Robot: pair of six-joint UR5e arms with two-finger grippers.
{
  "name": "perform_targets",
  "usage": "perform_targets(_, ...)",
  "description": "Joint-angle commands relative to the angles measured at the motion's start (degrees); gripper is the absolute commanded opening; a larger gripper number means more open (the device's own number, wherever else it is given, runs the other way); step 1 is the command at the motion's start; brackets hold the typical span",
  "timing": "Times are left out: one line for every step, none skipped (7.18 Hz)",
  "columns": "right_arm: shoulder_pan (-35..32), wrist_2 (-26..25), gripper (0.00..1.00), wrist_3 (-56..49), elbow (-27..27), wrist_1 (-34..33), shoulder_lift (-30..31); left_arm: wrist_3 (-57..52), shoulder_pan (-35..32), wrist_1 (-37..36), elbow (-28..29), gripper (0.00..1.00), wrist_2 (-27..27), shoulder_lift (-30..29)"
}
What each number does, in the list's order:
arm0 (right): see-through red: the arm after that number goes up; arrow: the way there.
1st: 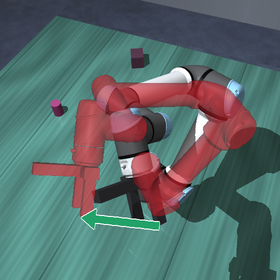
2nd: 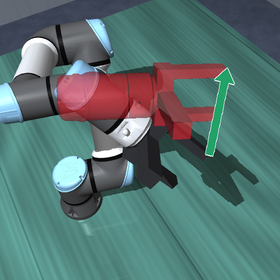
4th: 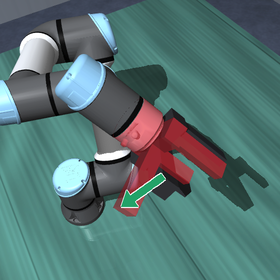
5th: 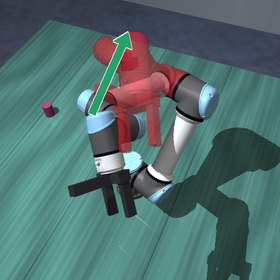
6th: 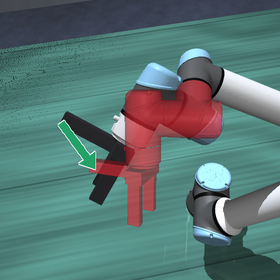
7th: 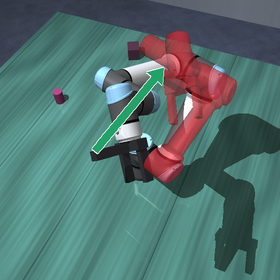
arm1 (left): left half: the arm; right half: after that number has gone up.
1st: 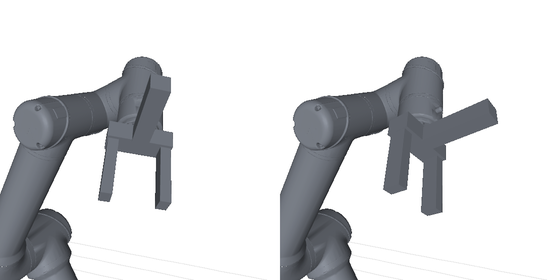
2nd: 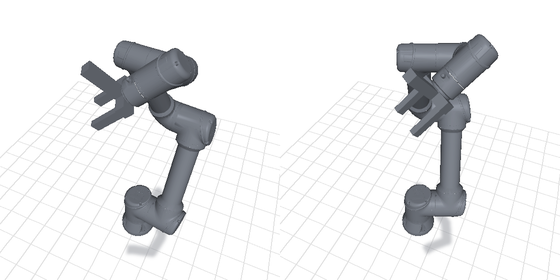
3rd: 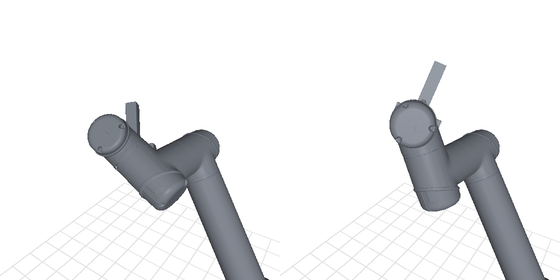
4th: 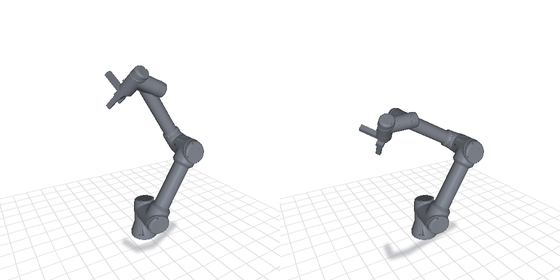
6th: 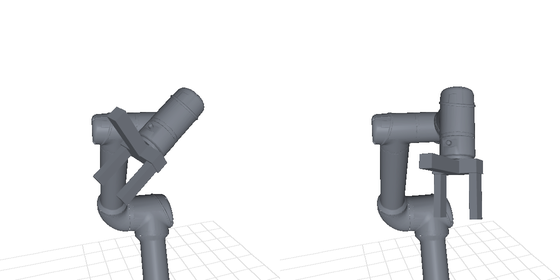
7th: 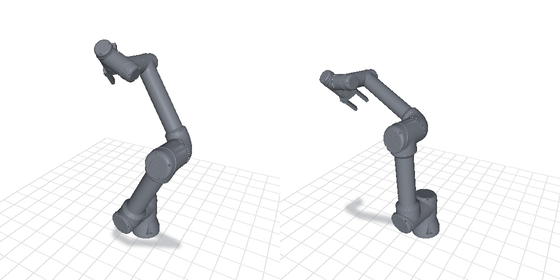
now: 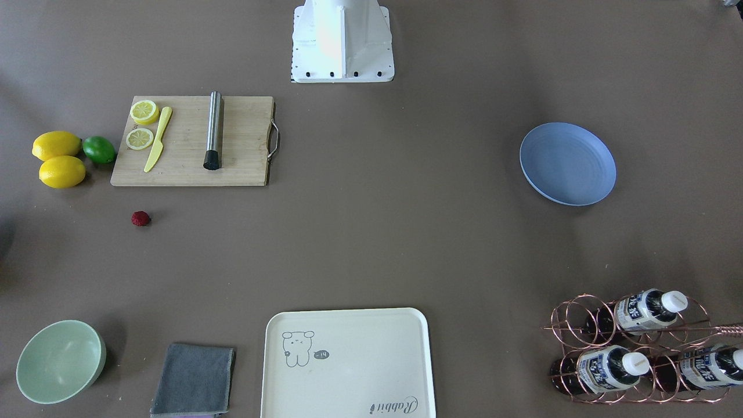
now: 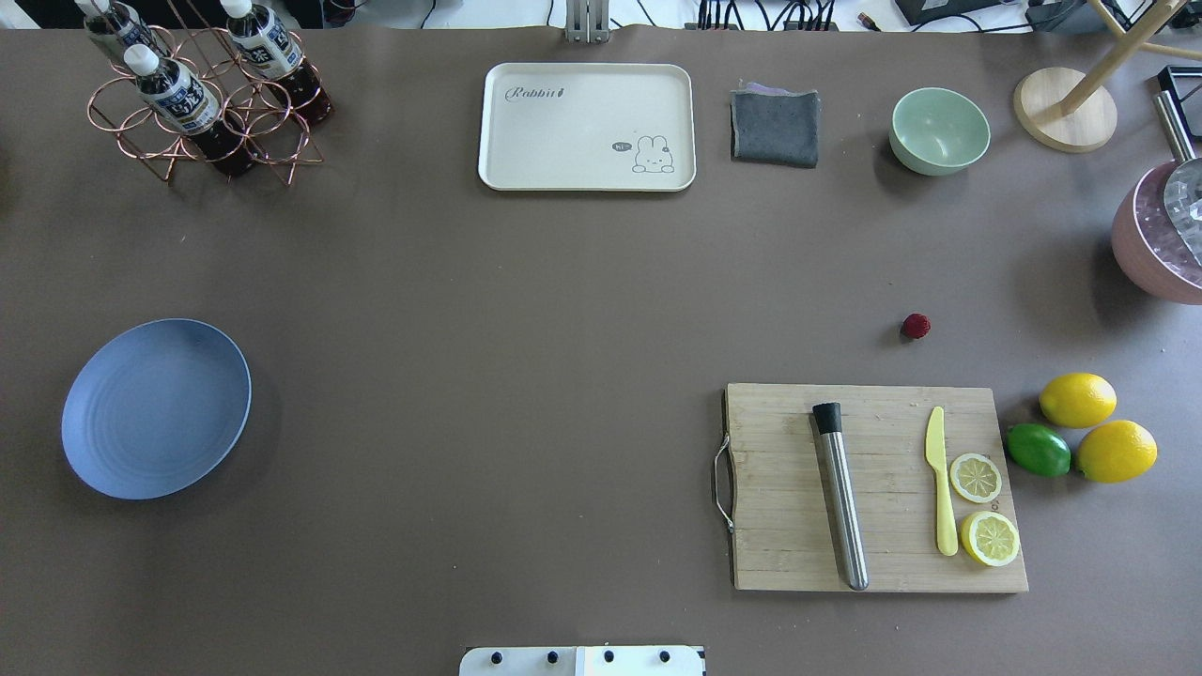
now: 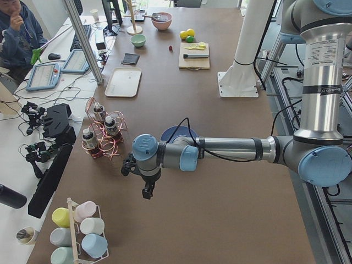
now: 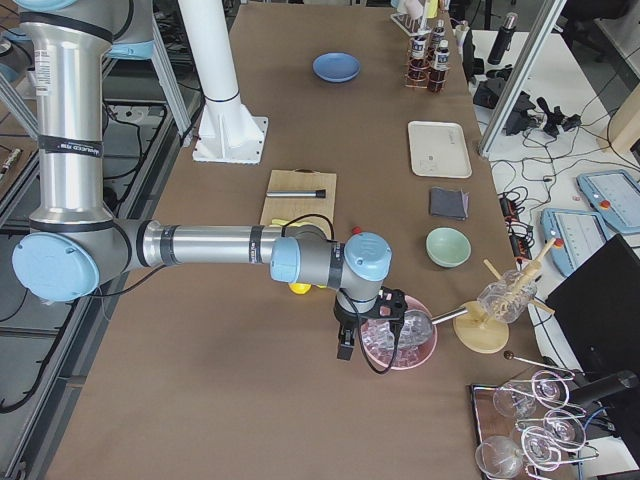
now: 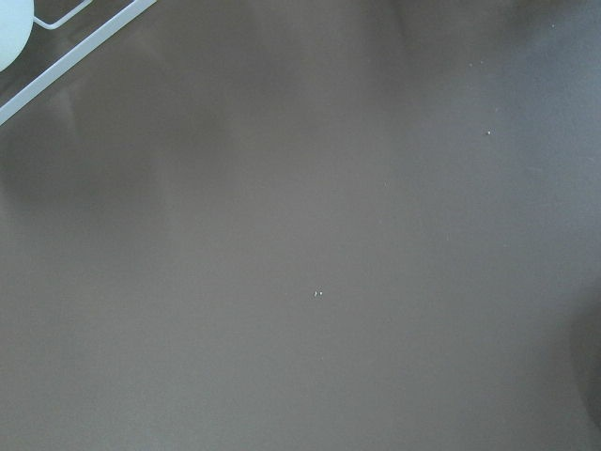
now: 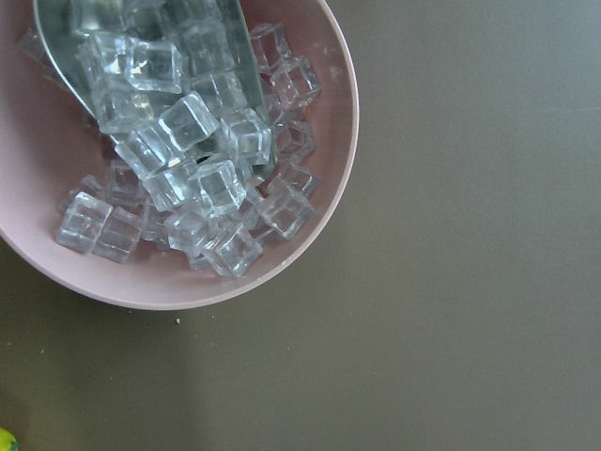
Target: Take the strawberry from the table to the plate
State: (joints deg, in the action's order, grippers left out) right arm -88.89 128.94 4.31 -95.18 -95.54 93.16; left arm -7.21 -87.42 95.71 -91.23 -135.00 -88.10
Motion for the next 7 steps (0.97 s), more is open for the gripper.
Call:
perform_targets(0.03,0.00,1.00,0.00,-0.09,0.00,-0.09,0.09,0.06,0.00,0.00,0.98,0.00,-0.49)
perform_targets(0.03,0.17,1.00,-0.09,-0.27,0.00,-0.09,-0.09,-0.03,0.00,-0.35,0.98,0.00,-0.23)
perform_targets(0.03,0.17,1.00,-0.09,-0.27,0.00,-0.09,-2.70,-0.03,2.17,-1.14,0.98,4.53,-0.14)
perform_targets(0.03,0.09,1.00,0.00,-0.27,0.00,0.00,-3.42,0.58,3.85,-2.88,0.98,13.62,0.21)
perform_targets(0.03,0.17,1.00,0.00,-0.27,0.00,0.00,-3.43,0.41,4.13,-3.16,0.98,14.06,0.65)
perform_targets(0.03,0.26,1.00,0.00,-0.27,0.00,-0.09,-3.34,0.41,4.13,-2.56,0.98,10.15,0.65)
perform_targets(0.03,0.26,1.00,0.00,-0.62,0.00,-0.09,-3.25,0.41,3.87,-2.29,0.98,5.76,0.65)
